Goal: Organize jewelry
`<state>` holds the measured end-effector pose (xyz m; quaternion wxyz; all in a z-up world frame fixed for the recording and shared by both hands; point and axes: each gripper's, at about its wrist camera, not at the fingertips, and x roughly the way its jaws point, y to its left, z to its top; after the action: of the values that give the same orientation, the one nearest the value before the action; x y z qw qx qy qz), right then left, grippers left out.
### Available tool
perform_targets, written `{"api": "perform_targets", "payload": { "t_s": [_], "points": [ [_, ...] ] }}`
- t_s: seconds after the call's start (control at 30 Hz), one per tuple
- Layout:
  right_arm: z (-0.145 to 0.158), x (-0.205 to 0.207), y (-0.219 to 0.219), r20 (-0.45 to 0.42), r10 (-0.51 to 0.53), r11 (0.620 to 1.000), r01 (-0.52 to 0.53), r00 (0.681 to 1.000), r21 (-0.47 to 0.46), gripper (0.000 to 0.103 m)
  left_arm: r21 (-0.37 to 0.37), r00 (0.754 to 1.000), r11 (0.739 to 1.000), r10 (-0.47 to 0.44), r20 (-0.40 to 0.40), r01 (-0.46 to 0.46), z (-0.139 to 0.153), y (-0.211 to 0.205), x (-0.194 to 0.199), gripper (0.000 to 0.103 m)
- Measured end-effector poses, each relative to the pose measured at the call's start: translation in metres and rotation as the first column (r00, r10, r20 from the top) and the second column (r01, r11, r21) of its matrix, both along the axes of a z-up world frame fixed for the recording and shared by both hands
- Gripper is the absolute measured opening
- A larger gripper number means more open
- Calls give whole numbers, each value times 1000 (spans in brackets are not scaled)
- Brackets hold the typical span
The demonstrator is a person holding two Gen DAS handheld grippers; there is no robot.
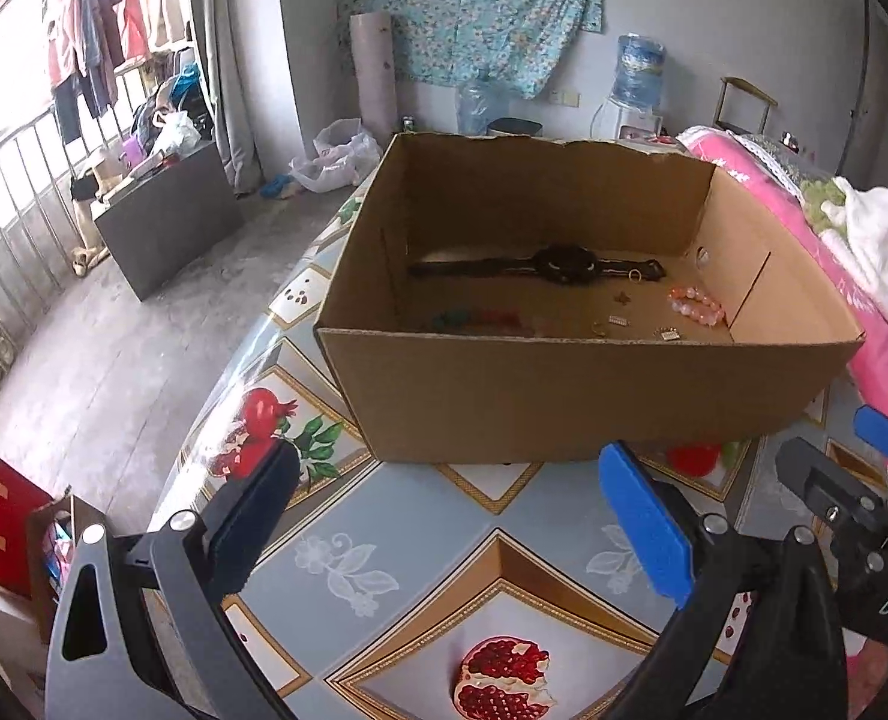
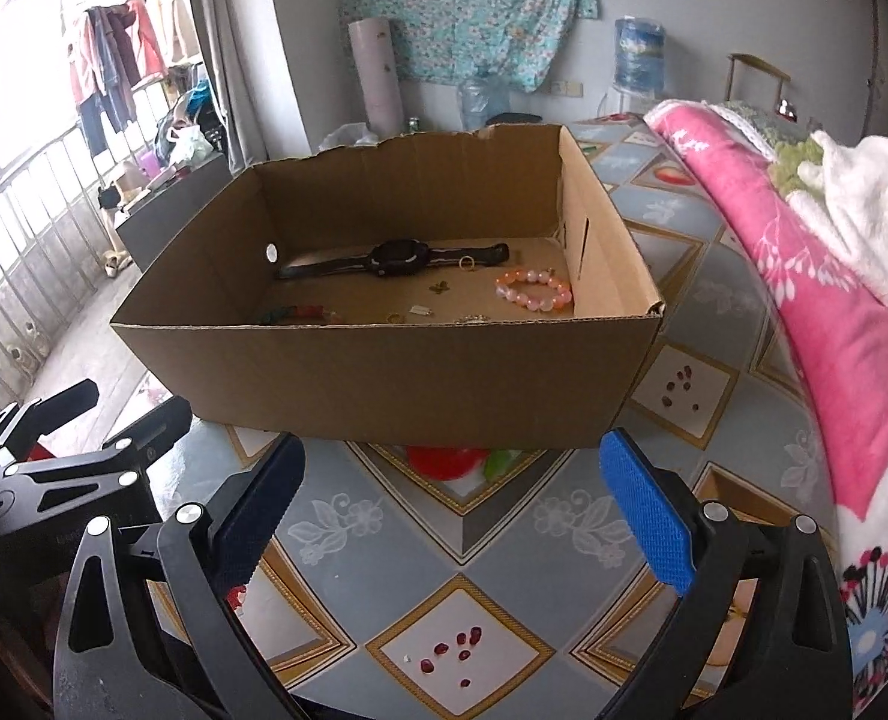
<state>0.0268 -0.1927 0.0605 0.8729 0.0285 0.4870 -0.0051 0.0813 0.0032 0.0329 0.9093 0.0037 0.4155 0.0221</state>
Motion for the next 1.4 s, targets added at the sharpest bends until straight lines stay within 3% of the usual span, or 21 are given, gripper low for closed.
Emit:
{"api": "perform_targets", "payload": {
  "t_s": [1.4],
  "points": [
    [8, -4, 4, 14, -5, 1000, 5, 1000, -2, 95, -24, 1000, 1000, -3, -13, 3, 1, 5, -3, 98]
  ]
}}
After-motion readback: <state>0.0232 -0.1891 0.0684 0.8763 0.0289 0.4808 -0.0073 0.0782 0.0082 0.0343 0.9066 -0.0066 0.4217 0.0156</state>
